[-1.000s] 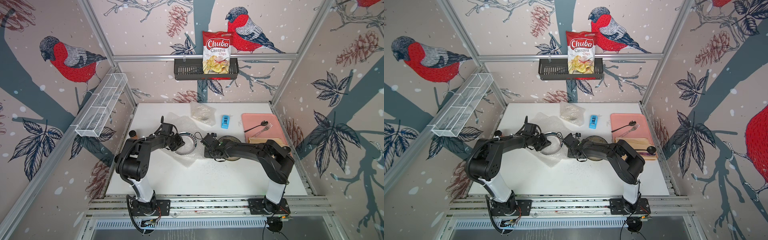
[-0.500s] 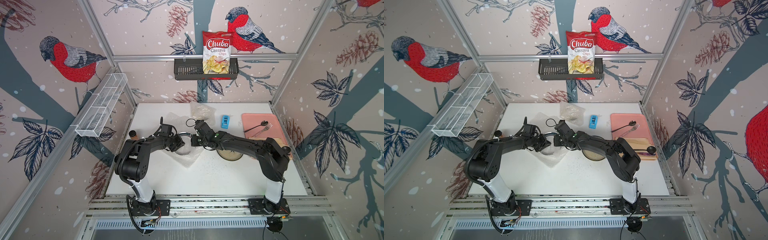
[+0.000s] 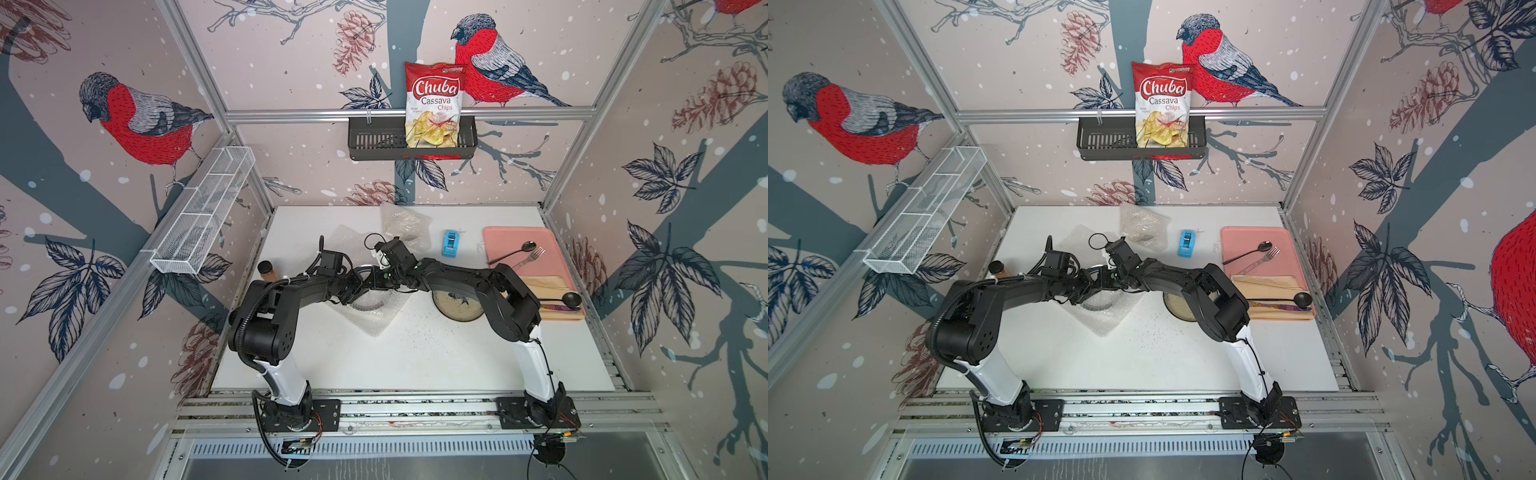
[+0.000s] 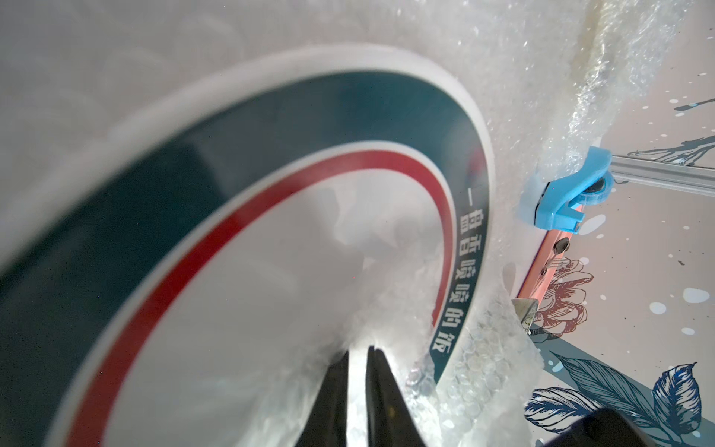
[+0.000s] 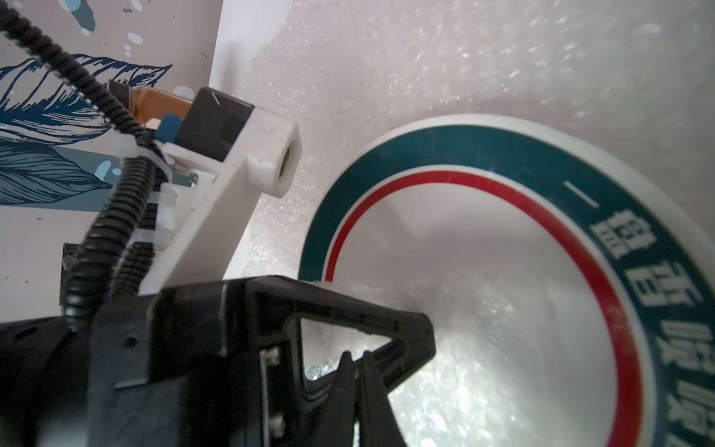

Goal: Wrap dinner plates in bubble wrap
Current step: Wrap the plate in the bubble wrap.

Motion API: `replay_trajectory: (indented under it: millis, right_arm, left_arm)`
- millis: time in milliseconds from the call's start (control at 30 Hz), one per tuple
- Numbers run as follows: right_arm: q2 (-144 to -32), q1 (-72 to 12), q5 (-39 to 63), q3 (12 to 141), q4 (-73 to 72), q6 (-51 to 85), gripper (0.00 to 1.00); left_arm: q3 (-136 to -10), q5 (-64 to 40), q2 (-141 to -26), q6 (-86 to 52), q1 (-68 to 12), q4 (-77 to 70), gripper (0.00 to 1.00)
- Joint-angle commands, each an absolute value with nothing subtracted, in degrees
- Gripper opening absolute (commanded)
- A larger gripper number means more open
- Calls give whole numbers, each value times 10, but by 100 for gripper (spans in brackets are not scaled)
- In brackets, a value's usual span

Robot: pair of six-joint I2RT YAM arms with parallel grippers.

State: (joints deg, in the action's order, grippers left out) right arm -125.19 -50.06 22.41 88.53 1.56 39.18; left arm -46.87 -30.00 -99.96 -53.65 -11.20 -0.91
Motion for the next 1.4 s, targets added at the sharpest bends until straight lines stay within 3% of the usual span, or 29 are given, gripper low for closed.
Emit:
replay_trajectory:
  millis: [0, 200, 333, 433, 667, 1033, 1367]
  right_arm:
    - [-1238, -494, 247, 877, -18, 402, 9]
    - [-1165, -485, 170, 837, 26, 383, 20]
    - [-1119, -478, 79, 815, 98, 380, 36]
    - [-1091, -473, 35, 790, 139, 390, 42]
    - [-994, -483, 2, 694, 177, 425, 58]
    - [-973, -508, -15, 583, 169, 502, 61]
    - [-983, -489, 34, 527, 92, 530, 63]
  left_arm:
    - [-461, -269, -1007, -540, -110, 65, 14]
    - [-454, -255, -1000, -545, -105, 69, 13]
    - [-446, -251, -996, -550, -102, 64, 12]
    - [-446, -252, -996, -551, -102, 63, 12]
    - [-448, -256, -995, -550, -101, 61, 12]
    - [-445, -261, -992, -546, -101, 57, 12]
    - [-441, -259, -987, -546, -101, 58, 12]
